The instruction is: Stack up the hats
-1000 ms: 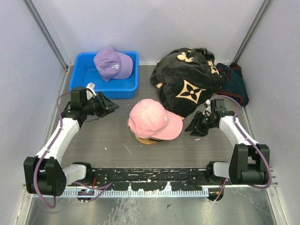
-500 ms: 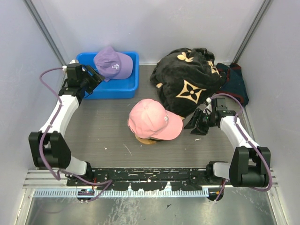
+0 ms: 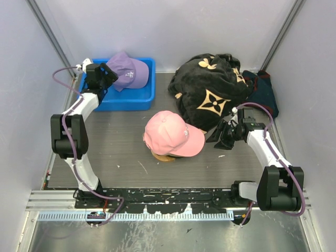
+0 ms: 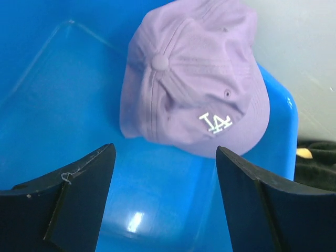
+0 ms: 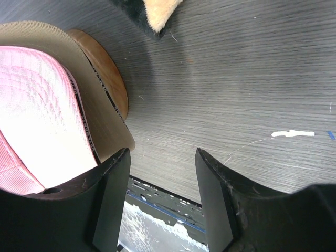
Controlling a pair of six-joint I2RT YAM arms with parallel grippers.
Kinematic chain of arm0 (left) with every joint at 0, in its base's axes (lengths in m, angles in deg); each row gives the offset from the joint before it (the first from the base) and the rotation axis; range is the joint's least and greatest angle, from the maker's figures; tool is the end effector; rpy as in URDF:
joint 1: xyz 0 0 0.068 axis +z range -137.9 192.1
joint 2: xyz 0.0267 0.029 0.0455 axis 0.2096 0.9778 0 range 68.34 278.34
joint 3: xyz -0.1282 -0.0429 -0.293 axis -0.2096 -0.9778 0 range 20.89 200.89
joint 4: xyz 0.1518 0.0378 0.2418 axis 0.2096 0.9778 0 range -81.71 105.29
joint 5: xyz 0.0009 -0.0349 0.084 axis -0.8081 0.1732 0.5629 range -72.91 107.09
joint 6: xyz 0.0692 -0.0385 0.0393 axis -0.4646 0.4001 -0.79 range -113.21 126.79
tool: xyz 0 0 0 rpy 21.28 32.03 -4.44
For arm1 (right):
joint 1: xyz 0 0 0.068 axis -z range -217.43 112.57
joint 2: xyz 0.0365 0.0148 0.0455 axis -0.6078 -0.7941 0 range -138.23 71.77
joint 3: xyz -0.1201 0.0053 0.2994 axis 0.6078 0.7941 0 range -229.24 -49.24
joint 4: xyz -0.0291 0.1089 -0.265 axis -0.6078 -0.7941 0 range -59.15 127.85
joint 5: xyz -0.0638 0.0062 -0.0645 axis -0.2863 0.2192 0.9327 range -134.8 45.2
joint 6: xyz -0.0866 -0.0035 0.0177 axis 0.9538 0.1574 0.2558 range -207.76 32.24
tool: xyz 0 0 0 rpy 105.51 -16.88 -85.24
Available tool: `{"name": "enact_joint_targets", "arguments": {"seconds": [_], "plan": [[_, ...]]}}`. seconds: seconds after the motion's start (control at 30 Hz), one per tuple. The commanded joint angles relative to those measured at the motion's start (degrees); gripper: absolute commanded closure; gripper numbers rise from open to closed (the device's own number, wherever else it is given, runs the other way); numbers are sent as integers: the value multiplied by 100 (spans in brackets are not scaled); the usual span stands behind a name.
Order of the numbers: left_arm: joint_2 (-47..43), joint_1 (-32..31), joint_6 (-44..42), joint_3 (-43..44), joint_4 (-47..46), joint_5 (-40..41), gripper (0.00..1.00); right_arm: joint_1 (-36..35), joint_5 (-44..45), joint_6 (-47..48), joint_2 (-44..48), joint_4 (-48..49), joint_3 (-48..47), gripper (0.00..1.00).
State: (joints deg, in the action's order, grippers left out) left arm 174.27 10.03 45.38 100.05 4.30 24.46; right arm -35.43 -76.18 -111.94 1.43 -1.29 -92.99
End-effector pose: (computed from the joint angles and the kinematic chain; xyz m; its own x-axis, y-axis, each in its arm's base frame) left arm 0.5176 -0.0087 0.2884 -0.2511 -0.6100 -0.7516 -0.3058 0.7867 -0.5363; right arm 0.2443 0.0325 0.2130 -0.9065 0.3817 -0.1806 0.2053 0.7722 0.6013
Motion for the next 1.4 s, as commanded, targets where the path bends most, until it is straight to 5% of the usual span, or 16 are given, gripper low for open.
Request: {"name": "enact_joint_targets", "arguments": {"seconds": [0.0, 0.37, 0.63, 0.83, 1.37], "plan": [[628, 153, -201, 476, -967, -195, 15, 24, 169, -123, 165, -56, -264, 42], [2097, 557, 33, 1633, -1503, -1082, 15, 59, 523, -225, 185, -384, -495, 41], [2510, 624, 374, 2038, -1739, -1879, 74, 64, 578, -231, 11, -463, -715, 41], [2259, 620, 808, 1873, -1613, -2850, 96, 61, 539, -244, -38, -374, -766, 41], [-52, 620, 1546, 621, -868, -3364, 100, 64, 306, -187, 226, -150, -721, 41]]}}
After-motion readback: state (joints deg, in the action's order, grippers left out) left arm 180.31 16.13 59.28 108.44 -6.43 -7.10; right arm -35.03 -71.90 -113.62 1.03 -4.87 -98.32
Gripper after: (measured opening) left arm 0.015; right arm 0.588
